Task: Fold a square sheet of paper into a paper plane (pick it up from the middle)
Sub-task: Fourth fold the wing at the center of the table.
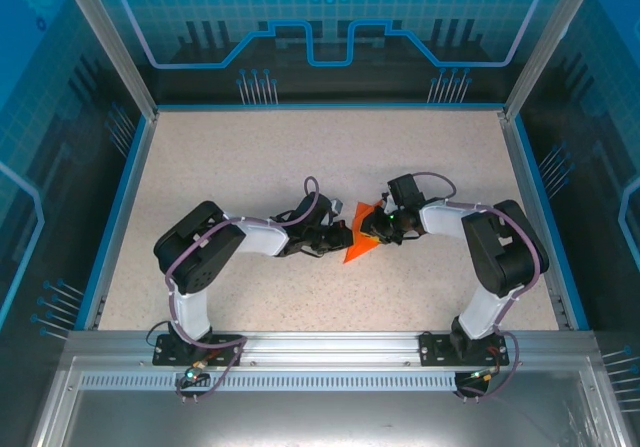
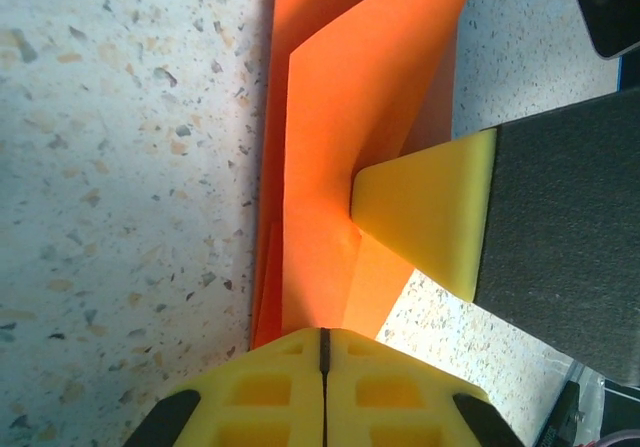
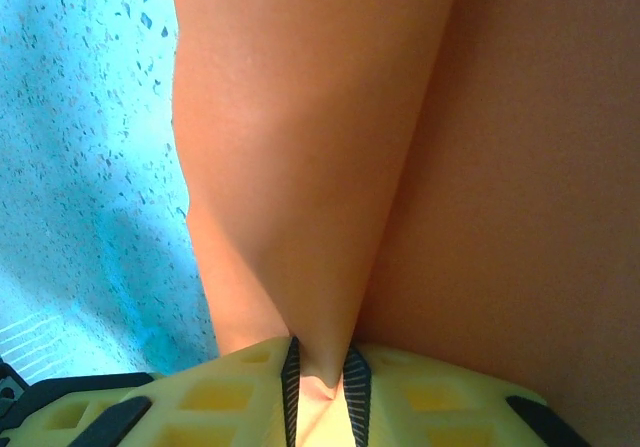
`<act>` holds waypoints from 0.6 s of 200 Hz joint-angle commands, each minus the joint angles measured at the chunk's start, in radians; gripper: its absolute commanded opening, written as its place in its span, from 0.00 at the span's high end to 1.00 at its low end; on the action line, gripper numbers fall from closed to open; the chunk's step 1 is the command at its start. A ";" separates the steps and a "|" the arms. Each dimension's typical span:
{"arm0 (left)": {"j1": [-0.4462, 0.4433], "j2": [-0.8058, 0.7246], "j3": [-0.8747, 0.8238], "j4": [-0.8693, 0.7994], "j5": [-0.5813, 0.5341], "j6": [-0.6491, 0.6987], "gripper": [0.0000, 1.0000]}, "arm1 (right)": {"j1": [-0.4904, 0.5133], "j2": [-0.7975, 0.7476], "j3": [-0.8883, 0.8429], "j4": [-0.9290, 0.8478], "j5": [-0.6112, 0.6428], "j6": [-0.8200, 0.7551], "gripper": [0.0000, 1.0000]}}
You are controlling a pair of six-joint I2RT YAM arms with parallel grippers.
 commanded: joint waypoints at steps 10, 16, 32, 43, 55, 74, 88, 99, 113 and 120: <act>-0.006 0.019 0.032 -0.042 -0.019 0.026 0.94 | -0.001 0.068 -0.025 -0.127 0.129 0.008 0.77; -0.005 0.020 0.035 -0.047 -0.020 0.025 0.94 | -0.001 0.070 -0.024 -0.129 0.131 0.007 0.77; -0.006 0.026 0.042 -0.057 -0.023 0.027 0.94 | -0.001 0.072 -0.019 -0.136 0.134 0.008 0.77; -0.005 0.030 0.045 -0.064 -0.025 0.028 0.94 | -0.001 0.076 -0.015 -0.140 0.133 0.007 0.77; -0.005 0.032 0.047 -0.070 -0.030 0.028 0.95 | -0.001 0.083 -0.012 -0.142 0.130 0.008 0.77; -0.006 0.036 0.051 -0.082 -0.039 0.030 0.95 | -0.001 0.089 -0.006 -0.146 0.126 0.006 0.78; -0.005 0.037 0.051 -0.085 -0.042 0.032 0.95 | -0.001 0.094 -0.001 -0.151 0.124 0.004 0.78; -0.005 0.039 0.052 -0.088 -0.044 0.032 0.95 | -0.001 0.095 0.000 -0.153 0.124 0.005 0.78; -0.005 0.040 0.054 -0.091 -0.043 0.032 0.95 | -0.001 0.098 0.002 -0.157 0.124 0.003 0.78; -0.006 0.040 0.053 -0.091 -0.044 0.032 0.95 | -0.001 0.101 0.005 -0.159 0.124 0.002 0.78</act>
